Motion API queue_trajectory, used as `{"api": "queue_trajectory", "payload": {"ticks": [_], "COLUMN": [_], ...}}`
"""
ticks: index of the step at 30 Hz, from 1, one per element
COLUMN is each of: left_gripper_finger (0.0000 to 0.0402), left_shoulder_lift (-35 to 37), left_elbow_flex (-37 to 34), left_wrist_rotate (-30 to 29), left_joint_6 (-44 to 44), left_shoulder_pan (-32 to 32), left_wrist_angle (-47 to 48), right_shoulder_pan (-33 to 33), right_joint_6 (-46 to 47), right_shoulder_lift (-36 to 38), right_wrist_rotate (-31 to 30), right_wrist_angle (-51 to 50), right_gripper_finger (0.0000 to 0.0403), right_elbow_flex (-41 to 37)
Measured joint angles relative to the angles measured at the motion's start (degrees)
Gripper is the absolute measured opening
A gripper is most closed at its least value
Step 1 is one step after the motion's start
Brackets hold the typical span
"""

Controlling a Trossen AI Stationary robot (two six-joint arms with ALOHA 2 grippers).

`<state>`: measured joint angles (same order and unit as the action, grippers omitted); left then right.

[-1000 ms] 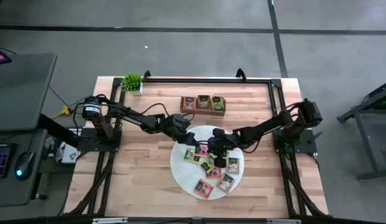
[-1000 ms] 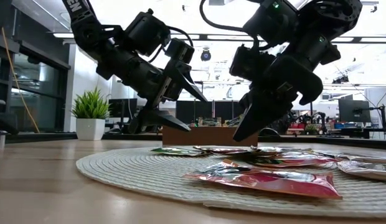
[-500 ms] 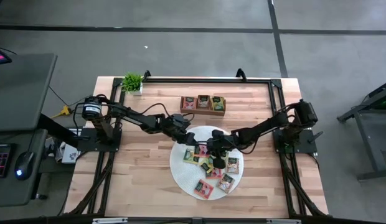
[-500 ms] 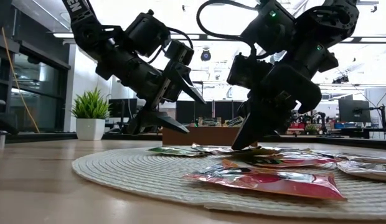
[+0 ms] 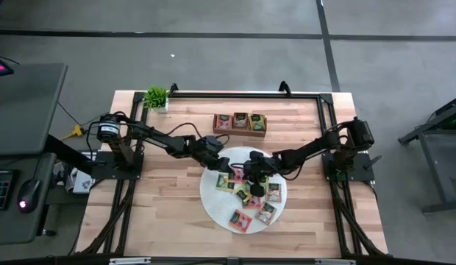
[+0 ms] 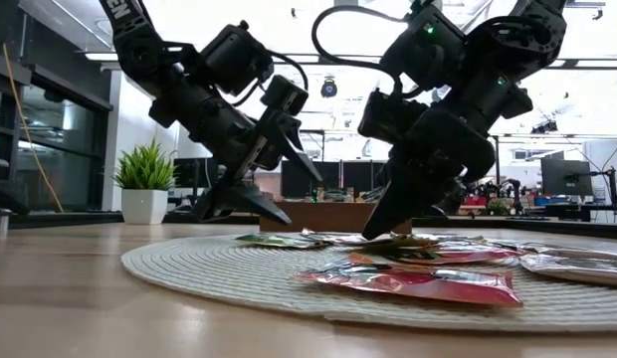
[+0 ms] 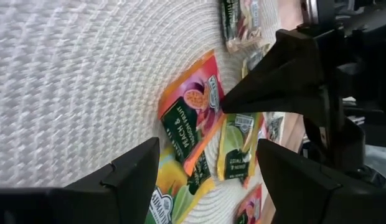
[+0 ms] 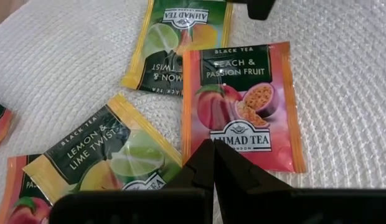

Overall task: Pick & Place Tea
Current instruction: Put the orange tea bag into the left section of the wooden organizer

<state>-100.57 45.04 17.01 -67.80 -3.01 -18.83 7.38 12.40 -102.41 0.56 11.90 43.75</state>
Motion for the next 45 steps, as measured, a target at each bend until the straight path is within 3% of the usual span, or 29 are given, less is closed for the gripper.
{"api": "queue_trajectory", "payload": {"ticks": [13,25,30,40,45], "left_gripper_finger": [0.0265,0.0265,0.0265,0.0265,0.0265], "left_shoulder_lift": [-2.6,-7.3,-7.2,-7.2,-7.2], "left_elbow_flex": [0.4,8.0,7.9,7.9,7.9], "left_wrist_rotate": [-1.1,1.6,-1.1,0.0,-0.1], "left_joint_6": [-0.2,2.7,3.4,4.4,4.4], "left_shoulder_pan": [0.0,0.0,0.0,0.0,0.0], "left_wrist_angle": [1.1,2.4,5.3,5.4,5.3], "right_shoulder_pan": [0.0,0.2,0.3,0.3,1.4], "right_joint_6": [0.0,4.1,5.1,6.8,8.2], "right_shoulder_lift": [0.0,-1.5,0.3,7.3,6.8], "right_wrist_rotate": [-0.8,-0.2,-0.7,-1.6,-1.4], "right_wrist_angle": [2.7,2.0,0.6,-4.6,-8.0], "right_gripper_finger": [0.0,0.0,0.0,0.0,0.0], "right_elbow_flex": [0.0,0.1,0.0,0.0,0.0]}}
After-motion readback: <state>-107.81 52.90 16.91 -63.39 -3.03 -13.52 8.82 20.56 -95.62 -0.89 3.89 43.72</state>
